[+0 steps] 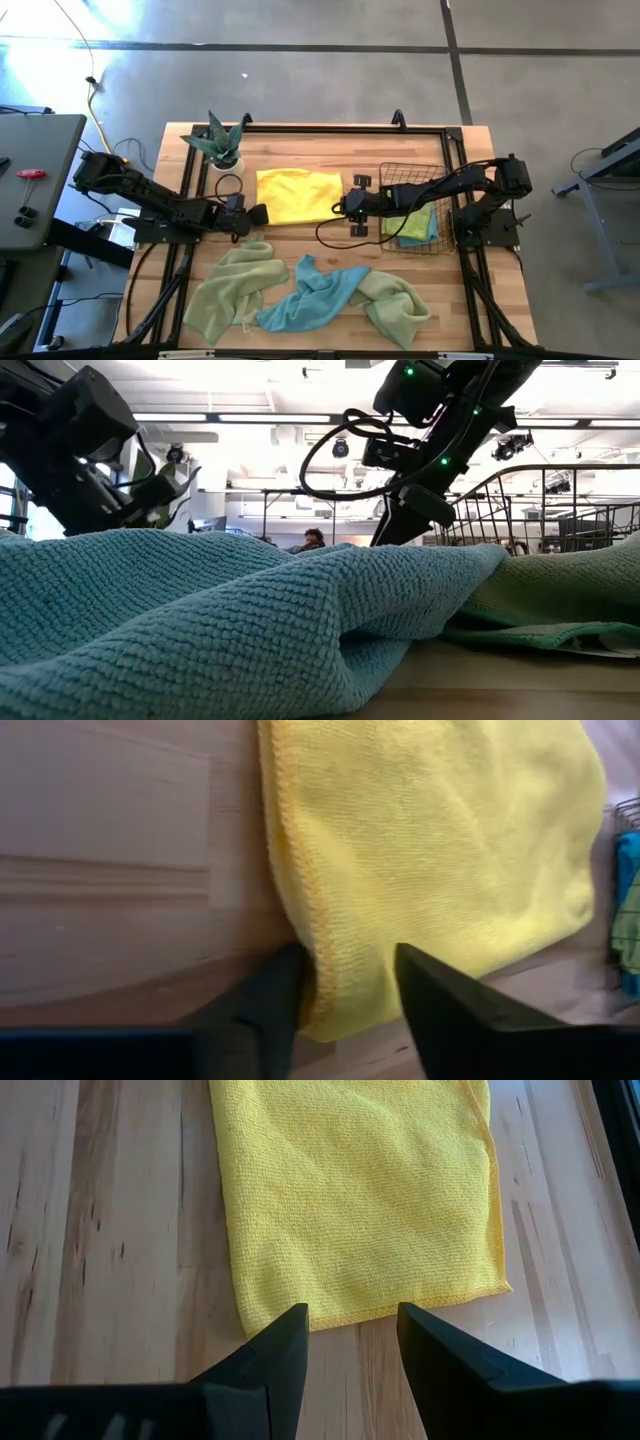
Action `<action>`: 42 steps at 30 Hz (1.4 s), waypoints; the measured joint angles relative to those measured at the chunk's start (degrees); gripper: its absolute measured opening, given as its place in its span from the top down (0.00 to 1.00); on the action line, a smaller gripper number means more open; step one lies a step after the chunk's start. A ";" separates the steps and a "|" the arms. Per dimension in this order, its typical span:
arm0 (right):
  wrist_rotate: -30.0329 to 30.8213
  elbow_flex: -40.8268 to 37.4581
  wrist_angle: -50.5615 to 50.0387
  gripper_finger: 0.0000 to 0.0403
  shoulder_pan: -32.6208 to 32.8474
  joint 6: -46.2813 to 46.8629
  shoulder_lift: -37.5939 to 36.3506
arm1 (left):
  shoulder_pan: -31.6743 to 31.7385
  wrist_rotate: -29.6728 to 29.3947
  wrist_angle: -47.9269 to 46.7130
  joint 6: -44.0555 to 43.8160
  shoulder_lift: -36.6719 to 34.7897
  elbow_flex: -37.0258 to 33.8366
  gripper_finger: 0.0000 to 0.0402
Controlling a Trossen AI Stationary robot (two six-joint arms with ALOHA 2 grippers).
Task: Fold microfiber towels
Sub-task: Fold the yellow microfiber cloth
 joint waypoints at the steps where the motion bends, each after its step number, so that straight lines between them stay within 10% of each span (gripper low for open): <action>1: -0.01 0.00 0.00 0.63 -0.01 0.12 0.00 | -0.01 0.01 -0.05 0.44 0.02 -0.01 0.68; 8: 0.01 0.00 0.00 0.63 0.00 0.15 0.01 | -0.02 0.25 -0.68 4.14 0.16 -0.18 0.98; 25: 0.01 0.00 0.00 0.63 -0.01 0.15 0.02 | -0.35 15.06 -10.32 16.26 -9.99 -0.20 1.00; 37: 0.01 0.00 0.00 0.63 -0.01 0.14 0.02 | 0.67 10.57 -44.91 19.23 -22.83 10.11 1.00; 42: 0.01 0.00 0.00 0.63 -0.01 0.12 0.02 | 2.81 12.10 -44.92 22.70 -22.98 12.52 1.00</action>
